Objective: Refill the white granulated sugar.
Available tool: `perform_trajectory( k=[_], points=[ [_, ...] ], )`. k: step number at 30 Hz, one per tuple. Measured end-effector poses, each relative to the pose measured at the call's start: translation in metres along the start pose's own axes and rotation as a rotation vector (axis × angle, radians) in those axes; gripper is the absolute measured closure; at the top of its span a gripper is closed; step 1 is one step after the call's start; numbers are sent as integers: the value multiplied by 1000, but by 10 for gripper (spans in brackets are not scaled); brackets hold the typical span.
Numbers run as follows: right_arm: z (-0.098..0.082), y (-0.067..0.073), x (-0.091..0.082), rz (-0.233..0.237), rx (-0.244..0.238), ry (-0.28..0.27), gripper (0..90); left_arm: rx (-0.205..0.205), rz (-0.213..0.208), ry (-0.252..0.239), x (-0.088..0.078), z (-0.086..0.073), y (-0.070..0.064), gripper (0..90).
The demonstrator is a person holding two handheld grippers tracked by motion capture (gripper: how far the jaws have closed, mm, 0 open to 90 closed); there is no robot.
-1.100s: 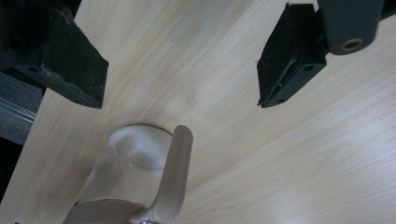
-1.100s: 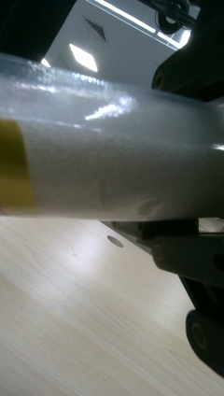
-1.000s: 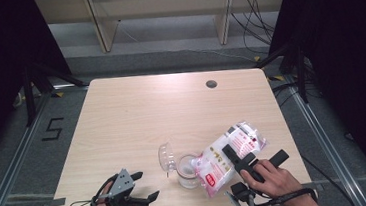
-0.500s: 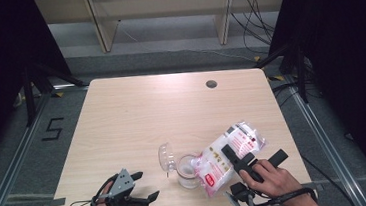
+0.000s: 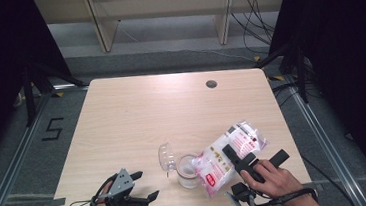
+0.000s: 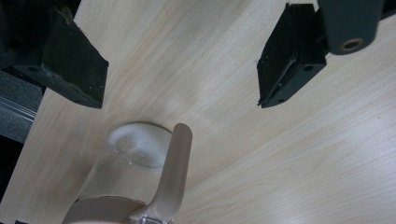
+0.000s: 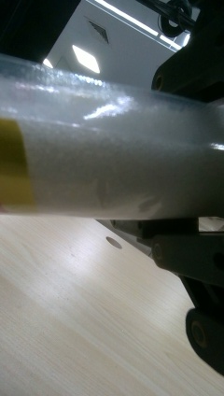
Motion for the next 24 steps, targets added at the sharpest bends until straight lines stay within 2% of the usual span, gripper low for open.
perform_trajectory(
  k=[4,8,11,14,16,19,20,23,24],
  points=[
    [1,-1,0,3,-11,2,609,4,-7,-4,1,0,-1,158],
    [1,-2,0,1,-5,0,609,-7,-4,-11,0,0,-1,158],
    [2,-1,0,1,4,-5,610,0,-4,-3,0,0,0,158],
    [1,-1,0,2,-8,-1,610,-1,-5,-8,1,0,-1,158],
    [1,-2,0,-5,5,-5,610,0,-2,-5,1,0,-1,158],
    [0,-4,-2,-6,-5,1,611,-7,-2,-9,1,1,-1,158],
    [0,-4,-2,-9,8,-3,611,-7,-3,-8,1,1,-1,158],
    [0,-4,-2,-10,5,-1,612,14,2,11,-1,0,1,158],
    [0,-4,-2,-8,8,-1,612,-2,-4,-7,-1,1,0,158]
  ],
)
Point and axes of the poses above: each handheld gripper's, and its own axes: x roughly forward along the jaws, z roughly out of its top, y roughly to its left, the point moved 3 cm from there along x, roughly forward along the jaws, and after that the axes turned 4 degrees about x, right-handed, at the moved point
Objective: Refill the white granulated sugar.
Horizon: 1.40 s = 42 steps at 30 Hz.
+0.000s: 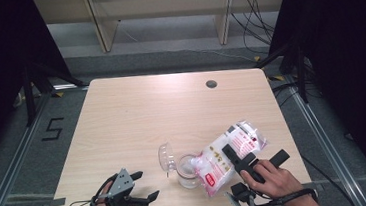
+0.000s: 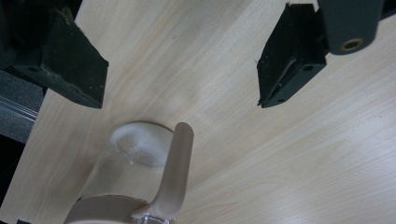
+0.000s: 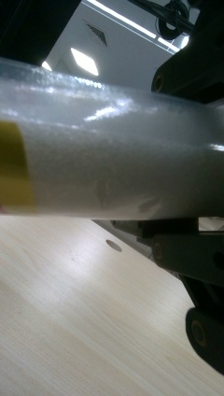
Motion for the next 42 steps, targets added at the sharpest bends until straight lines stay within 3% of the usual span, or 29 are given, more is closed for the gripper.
perform_trajectory(
  k=[1,5,6,8,10,12,15,19,23,42],
  points=[
    [0,0,0,-1,0,-2,613,24,2,1,-1,1,2,158],
    [0,2,1,2,2,-2,615,27,0,2,-1,0,1,158],
    [0,2,1,4,4,-1,616,-9,-4,-6,1,0,-1,158],
    [0,2,1,4,9,-2,618,27,-10,1,0,1,1,158],
    [-1,2,0,8,4,2,621,23,-7,-2,1,0,0,158],
    [-1,1,0,3,11,1,624,-9,-3,-9,1,0,-1,158],
    [-1,2,0,3,11,2,628,-10,-4,-9,1,0,-1,158],
    [-1,3,1,3,22,-3,632,27,-6,-3,1,0,1,158],
    [-1,4,2,4,24,-9,635,3,-3,-2,0,0,0,158],
    [-2,3,1,4,31,-11,640,-8,-5,-10,1,0,-1,158]
  ],
)
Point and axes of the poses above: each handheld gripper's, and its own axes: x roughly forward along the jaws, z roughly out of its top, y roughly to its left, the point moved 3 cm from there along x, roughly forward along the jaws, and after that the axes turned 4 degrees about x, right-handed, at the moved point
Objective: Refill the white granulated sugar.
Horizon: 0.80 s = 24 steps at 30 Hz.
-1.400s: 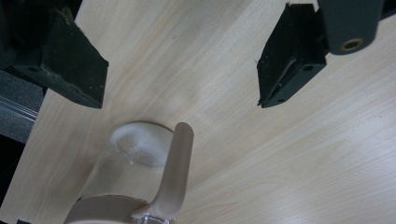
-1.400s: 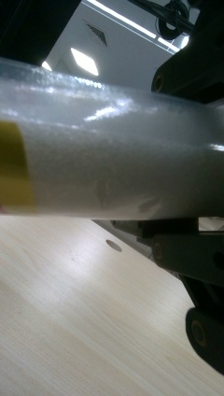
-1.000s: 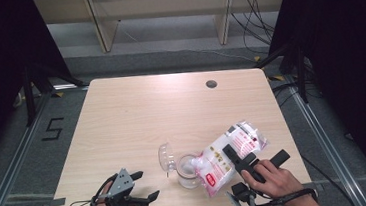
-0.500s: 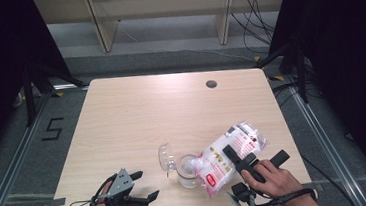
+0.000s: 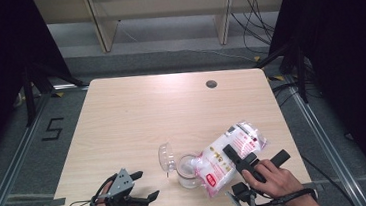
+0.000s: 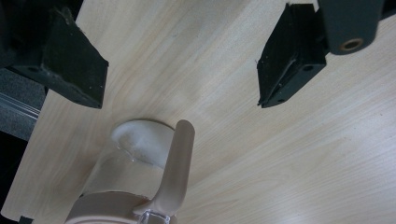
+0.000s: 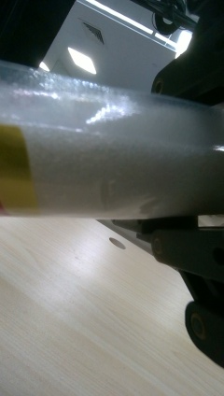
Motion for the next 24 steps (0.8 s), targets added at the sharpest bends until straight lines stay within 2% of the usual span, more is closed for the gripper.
perform_trajectory(
  k=[7,10,15,24],
  points=[
    [0,-1,0,-2,4,-2,641,9,2,7,-1,0,1,158],
    [-1,-1,0,1,-11,7,641,0,-1,0,0,0,0,158],
    [-1,0,1,0,-11,9,642,14,1,10,0,0,1,158],
    [0,-2,0,-3,-7,4,646,5,-2,0,0,0,0,158]
  ],
)
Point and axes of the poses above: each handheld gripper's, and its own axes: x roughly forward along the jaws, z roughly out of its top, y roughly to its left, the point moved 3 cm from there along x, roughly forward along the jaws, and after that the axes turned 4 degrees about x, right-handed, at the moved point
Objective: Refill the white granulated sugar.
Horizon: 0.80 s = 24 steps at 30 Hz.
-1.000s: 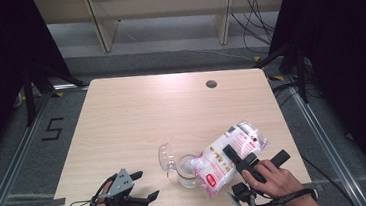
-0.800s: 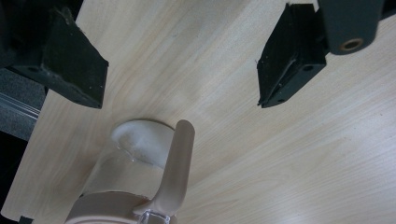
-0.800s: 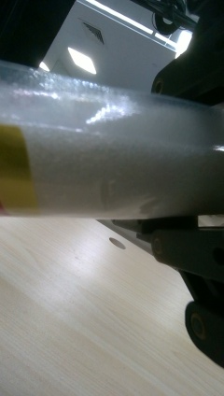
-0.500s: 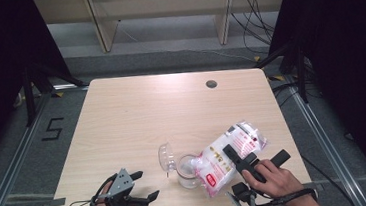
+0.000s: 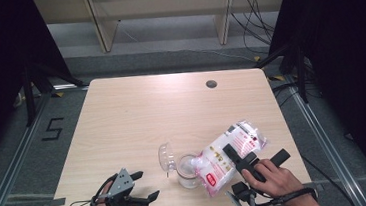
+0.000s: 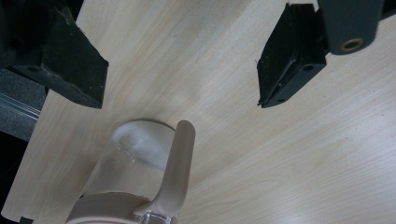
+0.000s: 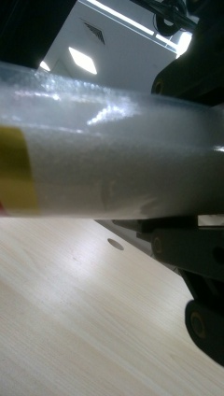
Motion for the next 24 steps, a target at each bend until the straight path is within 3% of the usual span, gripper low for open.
perform_trajectory(
  k=[8,11,13,24],
  points=[
    [0,1,0,0,1,-2,649,-6,1,-1,0,0,0,158],
    [0,1,0,0,2,-2,651,22,-2,0,-1,1,1,158],
    [0,1,0,0,5,-2,652,-1,3,5,-1,0,0,158],
    [-2,0,0,3,12,-3,657,4,3,6,-1,0,1,158]
  ],
)
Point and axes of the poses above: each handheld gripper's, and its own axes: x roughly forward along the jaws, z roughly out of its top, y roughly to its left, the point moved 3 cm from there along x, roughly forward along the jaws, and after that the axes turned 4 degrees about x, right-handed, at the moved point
